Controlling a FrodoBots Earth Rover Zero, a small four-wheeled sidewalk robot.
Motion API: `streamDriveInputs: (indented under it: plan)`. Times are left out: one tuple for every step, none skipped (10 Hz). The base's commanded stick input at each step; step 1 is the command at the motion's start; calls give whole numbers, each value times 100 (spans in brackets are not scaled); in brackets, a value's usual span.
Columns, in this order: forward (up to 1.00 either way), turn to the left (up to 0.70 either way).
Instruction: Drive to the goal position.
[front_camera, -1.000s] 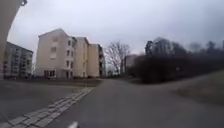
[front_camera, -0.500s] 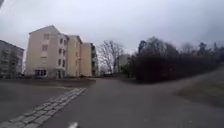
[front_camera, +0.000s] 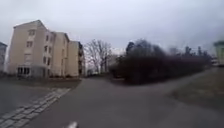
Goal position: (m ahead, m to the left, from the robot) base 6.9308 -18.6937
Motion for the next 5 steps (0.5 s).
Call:
streamDriveInputs:
  plan:
    - [100,-40]
    - [100,-40]
    - [100,-40]
    - [100,-40]
    - [100,-40]
